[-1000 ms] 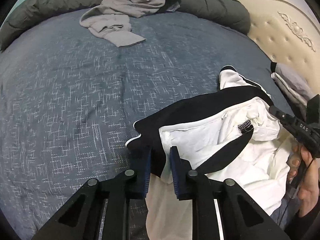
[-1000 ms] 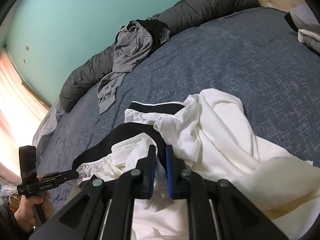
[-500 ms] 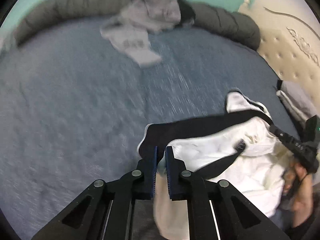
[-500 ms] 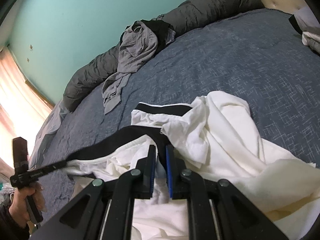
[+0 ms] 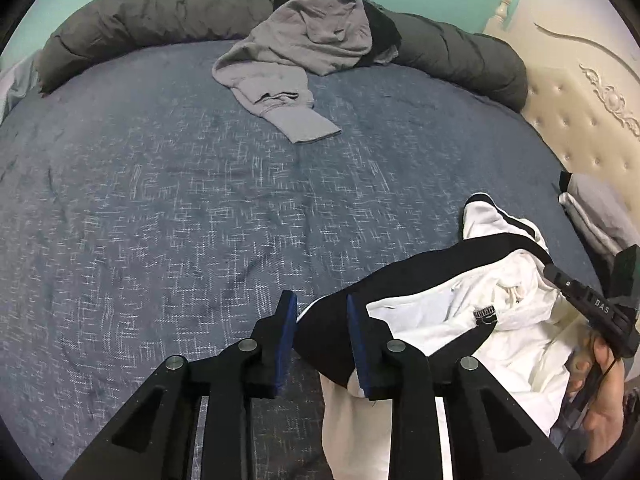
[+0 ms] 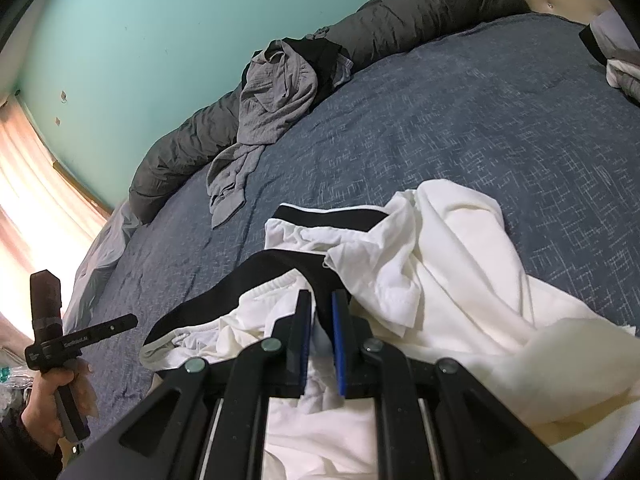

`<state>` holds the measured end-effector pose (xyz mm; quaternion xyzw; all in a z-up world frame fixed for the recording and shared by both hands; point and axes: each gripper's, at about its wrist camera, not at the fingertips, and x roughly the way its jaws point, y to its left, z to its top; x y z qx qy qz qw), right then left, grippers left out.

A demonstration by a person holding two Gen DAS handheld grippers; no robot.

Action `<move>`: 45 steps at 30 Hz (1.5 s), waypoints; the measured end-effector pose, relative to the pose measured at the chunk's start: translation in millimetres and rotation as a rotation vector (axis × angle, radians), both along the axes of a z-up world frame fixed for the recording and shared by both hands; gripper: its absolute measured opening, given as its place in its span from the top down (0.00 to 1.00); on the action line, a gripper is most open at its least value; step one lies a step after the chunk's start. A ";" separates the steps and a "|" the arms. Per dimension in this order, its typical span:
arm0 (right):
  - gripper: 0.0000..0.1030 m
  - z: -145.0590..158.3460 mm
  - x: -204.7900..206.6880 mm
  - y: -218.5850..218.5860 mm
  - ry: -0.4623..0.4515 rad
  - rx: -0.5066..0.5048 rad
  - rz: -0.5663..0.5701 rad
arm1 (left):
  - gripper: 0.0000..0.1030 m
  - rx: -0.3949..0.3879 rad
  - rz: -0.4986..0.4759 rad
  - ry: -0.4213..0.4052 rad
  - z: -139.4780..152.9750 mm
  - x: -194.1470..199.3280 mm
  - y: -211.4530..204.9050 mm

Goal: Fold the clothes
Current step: 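Close the left tool on the shirt's black-trimmed edge while the right tool holds fabric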

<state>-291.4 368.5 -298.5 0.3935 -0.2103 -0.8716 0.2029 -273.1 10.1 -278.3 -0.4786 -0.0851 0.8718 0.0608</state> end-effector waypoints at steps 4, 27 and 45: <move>0.90 -0.8 -0.7 0.2 -0.002 -0.002 0.000 | 0.73 -0.043 -0.080 -0.023 -7.5 -3.3 16.9; 0.90 3.9 -1.8 2.3 0.005 -0.010 0.000 | 0.94 0.011 -0.193 -0.051 -2.4 -8.4 55.3; 0.71 18.9 -13.4 -33.6 0.097 0.205 0.140 | 0.61 -0.010 -0.150 -0.088 -26.5 -18.0 50.6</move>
